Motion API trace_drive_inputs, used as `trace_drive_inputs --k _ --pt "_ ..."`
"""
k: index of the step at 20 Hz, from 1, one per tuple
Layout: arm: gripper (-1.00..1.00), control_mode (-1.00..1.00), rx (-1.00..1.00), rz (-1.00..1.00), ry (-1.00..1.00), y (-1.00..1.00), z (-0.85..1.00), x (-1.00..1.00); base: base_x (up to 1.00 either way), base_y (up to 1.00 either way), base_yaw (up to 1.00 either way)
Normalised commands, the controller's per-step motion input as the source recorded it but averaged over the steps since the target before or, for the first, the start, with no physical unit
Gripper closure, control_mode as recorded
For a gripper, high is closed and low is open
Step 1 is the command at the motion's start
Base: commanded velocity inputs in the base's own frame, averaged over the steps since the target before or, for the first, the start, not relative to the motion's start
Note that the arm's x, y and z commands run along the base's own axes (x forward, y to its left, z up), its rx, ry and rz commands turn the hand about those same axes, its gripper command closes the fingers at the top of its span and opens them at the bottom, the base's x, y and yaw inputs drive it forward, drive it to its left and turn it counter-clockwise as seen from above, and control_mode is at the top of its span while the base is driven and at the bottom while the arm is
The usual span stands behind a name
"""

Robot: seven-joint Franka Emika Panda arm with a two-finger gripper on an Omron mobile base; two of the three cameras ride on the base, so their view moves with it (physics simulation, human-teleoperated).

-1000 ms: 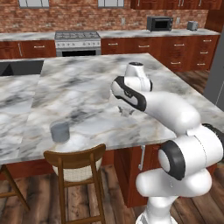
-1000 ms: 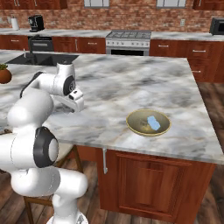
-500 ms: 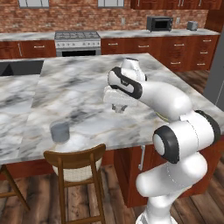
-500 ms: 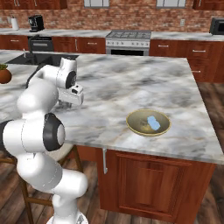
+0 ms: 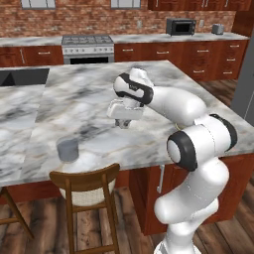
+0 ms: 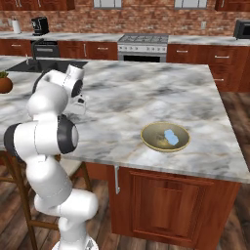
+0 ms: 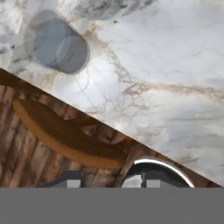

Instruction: There are four ice cubes in the ice bowl. Place two ice cubes in each glass of water.

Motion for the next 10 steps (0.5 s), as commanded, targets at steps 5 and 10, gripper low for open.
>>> trace_drive_inputs --k 5,10 --pt "1.0 -1.0 0.04 0.3 0.0 0.51 -0.1 0.12 0.0 0.0 0.0" --pt "1.0 -1.0 0.0 0.22 0.0 0.7 -0.16 0.18 0.0 0.0 0.0"
